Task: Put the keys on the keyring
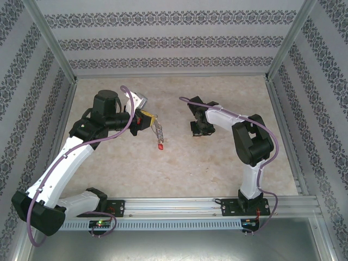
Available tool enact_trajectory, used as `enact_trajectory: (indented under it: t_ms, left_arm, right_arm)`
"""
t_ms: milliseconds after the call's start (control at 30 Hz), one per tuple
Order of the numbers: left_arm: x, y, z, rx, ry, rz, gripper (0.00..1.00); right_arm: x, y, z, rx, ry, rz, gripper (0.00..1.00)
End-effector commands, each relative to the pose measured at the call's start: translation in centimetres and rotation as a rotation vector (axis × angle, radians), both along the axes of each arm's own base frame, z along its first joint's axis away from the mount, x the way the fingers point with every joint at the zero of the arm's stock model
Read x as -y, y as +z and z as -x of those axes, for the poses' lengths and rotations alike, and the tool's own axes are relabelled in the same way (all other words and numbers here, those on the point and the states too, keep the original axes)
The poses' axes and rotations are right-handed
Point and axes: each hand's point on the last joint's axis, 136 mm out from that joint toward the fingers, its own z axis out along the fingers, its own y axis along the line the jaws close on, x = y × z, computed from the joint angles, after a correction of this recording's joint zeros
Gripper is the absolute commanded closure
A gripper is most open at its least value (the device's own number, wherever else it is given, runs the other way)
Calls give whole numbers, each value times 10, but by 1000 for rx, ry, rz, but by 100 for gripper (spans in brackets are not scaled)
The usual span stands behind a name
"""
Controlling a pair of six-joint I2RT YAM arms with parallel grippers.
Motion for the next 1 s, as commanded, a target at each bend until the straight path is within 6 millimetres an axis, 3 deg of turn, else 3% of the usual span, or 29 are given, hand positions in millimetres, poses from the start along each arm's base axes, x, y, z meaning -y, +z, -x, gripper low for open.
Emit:
enact_trajectory:
  t_ms: [0, 967]
  left_arm:
    - [-3, 29, 0, 97, -4, 33, 100]
    - [-4, 35, 1, 106, 3, 41, 100]
  right_arm:
    - [-1, 2, -1, 4, -6, -9, 86]
    - [-1, -4, 3, -9, -4, -13, 85]
